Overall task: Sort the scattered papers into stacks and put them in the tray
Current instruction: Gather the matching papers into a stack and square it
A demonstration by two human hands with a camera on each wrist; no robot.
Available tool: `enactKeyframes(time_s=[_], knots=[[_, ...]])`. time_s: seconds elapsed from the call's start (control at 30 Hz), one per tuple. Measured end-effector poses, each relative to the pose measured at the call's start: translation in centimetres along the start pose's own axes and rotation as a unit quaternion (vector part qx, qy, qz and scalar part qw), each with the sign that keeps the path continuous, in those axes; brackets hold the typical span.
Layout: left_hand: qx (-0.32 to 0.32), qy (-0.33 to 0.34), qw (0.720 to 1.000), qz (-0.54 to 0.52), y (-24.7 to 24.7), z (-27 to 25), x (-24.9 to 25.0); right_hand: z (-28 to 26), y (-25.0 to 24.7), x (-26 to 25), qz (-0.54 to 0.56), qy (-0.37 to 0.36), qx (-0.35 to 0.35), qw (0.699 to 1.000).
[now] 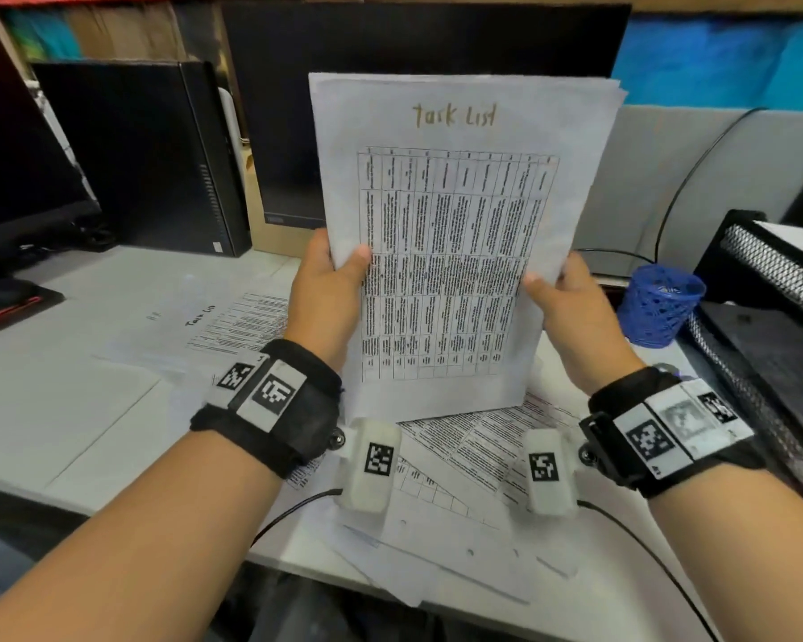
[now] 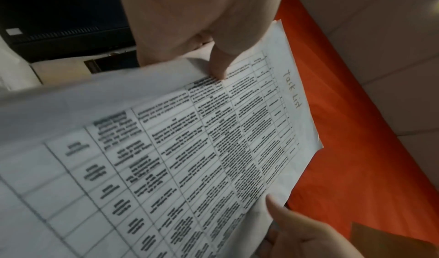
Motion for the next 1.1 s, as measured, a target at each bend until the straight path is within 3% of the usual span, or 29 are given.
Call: enactKeyframes(time_s=[0.23, 0.33, 0.4, 0.47, 0.57, 0.6, 0.73, 0.87, 1.1], knots=[[-0.057, -0.024, 0.997, 0.043, 1.5, -0.1, -0.4, 0.0, -1.7, 0.1, -0.062, -0.006, 0.040, 0.997], [-0.137, -0.051, 0.986, 0.082, 1.9, -0.2, -1.6, 0.4, -4.5, -0.1, -0.108, 0.010, 0.084, 0.991], [-0.218, -0.042, 0.958, 0.183, 1.8, -0.4, -2.6, 0.8, -6.6, 0.7, -0.130, 0.048, 0.096, 0.986], [-0.335, -0.028, 0.892, 0.300, 2.3, -1.3, -4.0, 1.5, -8.7, 2.2, -0.136, 0.092, 0.105, 0.981], [-0.505, -0.032, 0.750, 0.427, 3.4, -4.2, -6.3, 2.0, -11.1, 5.5, -0.171, 0.173, 0.093, 0.966], [-0.544, -0.043, 0.714, 0.438, 3.7, -5.4, -6.8, 1.8, -11.7, 6.5, -0.175, 0.202, 0.080, 0.960], [-0.658, -0.044, 0.608, 0.441, 4.7, -9.5, -8.2, 0.4, -13.6, 10.5, -0.105, 0.303, 0.020, 0.947], [-0.676, -0.026, 0.595, 0.435, 5.6, -9.9, -7.5, -0.4, -14.5, 13.1, -0.065, 0.333, -0.001, 0.941], [-0.640, 0.085, 0.588, 0.487, 12.0, -6.5, -7.1, -0.1, -14.5, 13.9, -0.078, 0.336, -0.003, 0.939]])
Point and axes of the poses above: each hand's wrist, its own z-axis towards the middle knuckle, its own y-axis out of the palm, x = y × z, the point moved 7 cm from there along z, towards the middle knuckle, and after that the axes turned 12 degrees about y, right-handed, at the moved point
